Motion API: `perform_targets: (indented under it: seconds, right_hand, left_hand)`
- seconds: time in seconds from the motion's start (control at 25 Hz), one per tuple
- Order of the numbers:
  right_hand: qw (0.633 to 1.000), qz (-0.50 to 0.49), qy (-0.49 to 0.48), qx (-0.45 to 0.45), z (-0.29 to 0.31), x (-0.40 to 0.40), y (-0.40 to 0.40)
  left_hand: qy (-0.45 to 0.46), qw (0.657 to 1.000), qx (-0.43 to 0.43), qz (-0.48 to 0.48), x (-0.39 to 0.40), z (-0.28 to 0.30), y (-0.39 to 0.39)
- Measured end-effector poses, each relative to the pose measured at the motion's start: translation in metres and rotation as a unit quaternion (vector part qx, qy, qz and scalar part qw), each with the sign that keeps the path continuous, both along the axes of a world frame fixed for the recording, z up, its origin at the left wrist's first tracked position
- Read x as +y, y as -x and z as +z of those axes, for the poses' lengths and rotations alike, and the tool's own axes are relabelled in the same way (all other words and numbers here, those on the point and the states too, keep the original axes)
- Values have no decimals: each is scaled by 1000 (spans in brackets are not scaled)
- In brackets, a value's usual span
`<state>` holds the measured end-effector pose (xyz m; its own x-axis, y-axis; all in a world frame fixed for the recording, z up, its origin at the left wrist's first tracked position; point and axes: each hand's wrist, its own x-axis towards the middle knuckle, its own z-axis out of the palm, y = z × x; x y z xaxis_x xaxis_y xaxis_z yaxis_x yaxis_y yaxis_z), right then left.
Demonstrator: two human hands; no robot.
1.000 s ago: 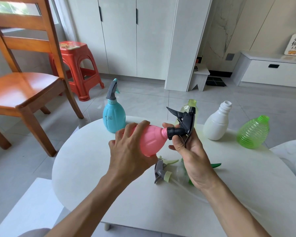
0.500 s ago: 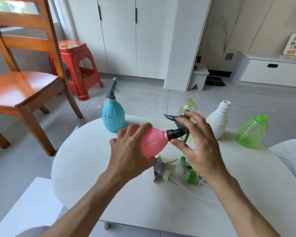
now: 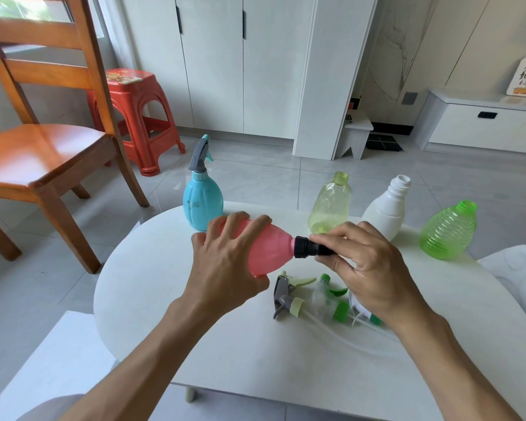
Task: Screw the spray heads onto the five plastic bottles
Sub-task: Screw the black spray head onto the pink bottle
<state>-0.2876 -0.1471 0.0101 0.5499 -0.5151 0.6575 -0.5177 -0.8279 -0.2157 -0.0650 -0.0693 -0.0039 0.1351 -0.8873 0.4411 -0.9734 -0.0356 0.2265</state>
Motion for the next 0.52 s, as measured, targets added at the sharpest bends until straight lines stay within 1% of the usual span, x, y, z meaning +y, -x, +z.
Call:
perform_targets:
  seconds: [0.04, 0.08, 0.12, 0.16, 0.2, 0.28, 0.4, 0.44, 0.48, 0.52]
  right_hand:
    - [999, -3, -47, -15, 1, 4, -1]
    - [992, -7, -118, -43, 2, 6, -1]
    - [976, -2, -202, -80, 2, 7, 0]
    - [949, 15, -289, -123, 3, 7, 0]
    - [915, 34, -367, -167, 5, 8, 1]
    - [835, 47, -496, -234, 7, 10, 0]
    - [742, 12, -615, -268, 6, 12, -1]
    - [717, 23, -640, -275, 7, 11, 2]
    - [703, 47, -653, -277, 9, 9, 5]
    - [708, 70, -649, -267, 13, 9, 7]
  left_hand:
    - [3, 1000, -14, 0, 0, 0, 0]
    - [5, 1000, -25, -2, -1, 0, -1]
    - [7, 1000, -29, -4, -1, 0, -1]
    - [9, 999, -30, -7, -1, 0, -1]
    - [11, 999, -30, -10, -1, 0, 0]
    - [14, 999, -35, -20, -2, -1, 1]
    - [3, 999, -38, -29, -1, -4, 1]
    - [-3, 999, -26, -26, 0, -4, 1]
    - [-7, 1000, -5, -24, -1, -3, 0]
    - [-10, 1000, 22, -21, -1, -2, 0]
